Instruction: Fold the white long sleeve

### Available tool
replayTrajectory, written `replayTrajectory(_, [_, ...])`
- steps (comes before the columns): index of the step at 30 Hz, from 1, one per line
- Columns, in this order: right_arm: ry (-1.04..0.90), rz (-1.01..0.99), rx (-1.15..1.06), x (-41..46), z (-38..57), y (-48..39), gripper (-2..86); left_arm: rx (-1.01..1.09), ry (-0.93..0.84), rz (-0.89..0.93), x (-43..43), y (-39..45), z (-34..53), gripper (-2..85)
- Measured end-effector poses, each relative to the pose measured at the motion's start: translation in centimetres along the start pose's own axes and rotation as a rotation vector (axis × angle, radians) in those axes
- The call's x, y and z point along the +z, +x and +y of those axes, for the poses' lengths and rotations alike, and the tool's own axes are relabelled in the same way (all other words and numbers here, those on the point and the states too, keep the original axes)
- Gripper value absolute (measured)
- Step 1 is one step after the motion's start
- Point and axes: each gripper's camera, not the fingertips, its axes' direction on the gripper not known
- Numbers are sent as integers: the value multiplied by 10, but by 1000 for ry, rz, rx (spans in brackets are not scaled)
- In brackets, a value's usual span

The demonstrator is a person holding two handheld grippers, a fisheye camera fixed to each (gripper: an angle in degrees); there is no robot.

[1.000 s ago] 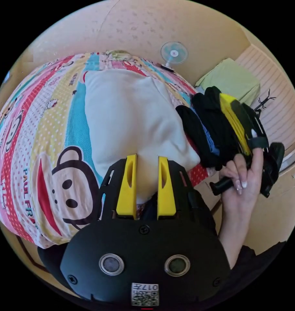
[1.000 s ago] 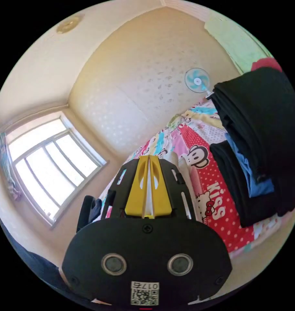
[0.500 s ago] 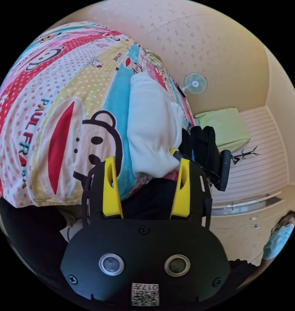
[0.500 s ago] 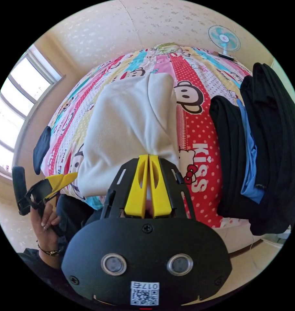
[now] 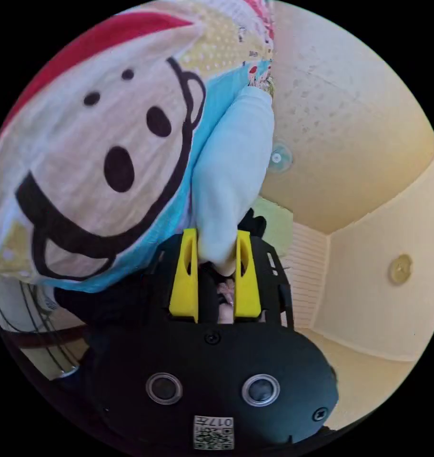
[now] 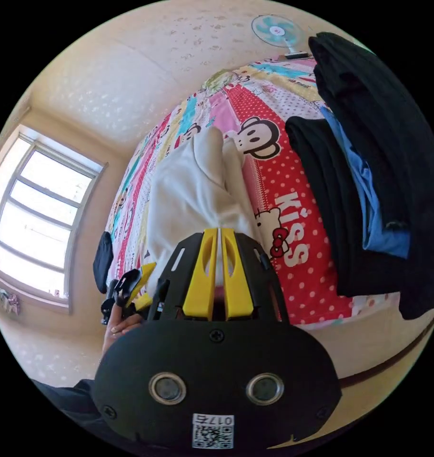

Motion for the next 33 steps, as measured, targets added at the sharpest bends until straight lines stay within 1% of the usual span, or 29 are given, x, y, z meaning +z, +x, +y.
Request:
replayTrajectory(1, [55, -60, 52, -20, 1, 15, 74, -39, -21, 83, 2, -5, -1, 103])
replayTrajectory(2, [103, -145, 109, -39, 2, 32, 107, -102, -59, 222, 8, -13, 0, 100])
replayTrajectory(3, [122, -195, 130, -49, 3, 41, 124, -122, -96, 296, 15, -14, 2, 97])
replayTrajectory(4, [165, -299, 172, -67, 8, 59, 154, -115, -112, 302, 19, -11, 4, 96])
replayTrajectory(5, [213, -382, 216, -85, 15, 79, 179, -77, -141, 265, 23, -1, 7, 95])
replayTrajectory(6, [234, -412, 237, -94, 19, 88, 187, -22, -159, 195, 26, 11, 11, 94])
replayTrajectory(9, [330, -524, 359, -134, 46, 135, 223, 103, -134, 54, 27, 36, 25, 91])
replayTrajectory(11, [408, -556, 466, -167, 67, 172, 247, 131, -95, 48, 25, 38, 34, 90])
replayTrajectory(12, [420, -555, 485, -175, 70, 180, 251, 134, -89, 53, 25, 36, 40, 89])
replayTrajectory(13, [419, -557, 498, -187, 72, 194, 261, 134, -93, 51, 25, 35, 42, 89])
replayTrajectory(15, [353, -627, 500, -190, 66, 213, 283, 158, -119, 6, 28, 32, 56, 87])
replayTrajectory(17, [228, -792, 483, -176, 51, 222, 308, 191, -121, -43, 28, 30, 73, 86])
replayTrajectory(21, [84, -951, 436, -154, 32, 210, 305, 262, -163, -143, 32, 25, 118, 83])
replayTrajectory(23, [17, -1153, 388, -147, 23, 210, 280, 319, -132, -165, 25, 25, 138, 83])
replayTrajectory(26, [8, -1139, 301, -176, 23, 219, 227, 395, -157, -213, 18, 27, 160, 91])
replayTrajectory(28, [-5, -1158, 272, -192, 24, 221, 206, 454, -179, -201, 14, 31, 173, 111])
replayTrajectory(30, [11, -1192, 258, -207, 27, 223, 185, 606, -281, -194, 17, 45, 199, 141])
replayTrajectory(33, [68, -1261, 209, -229, 32, 230, 154, 773, -321, -259, 11, 60, 244, 136])
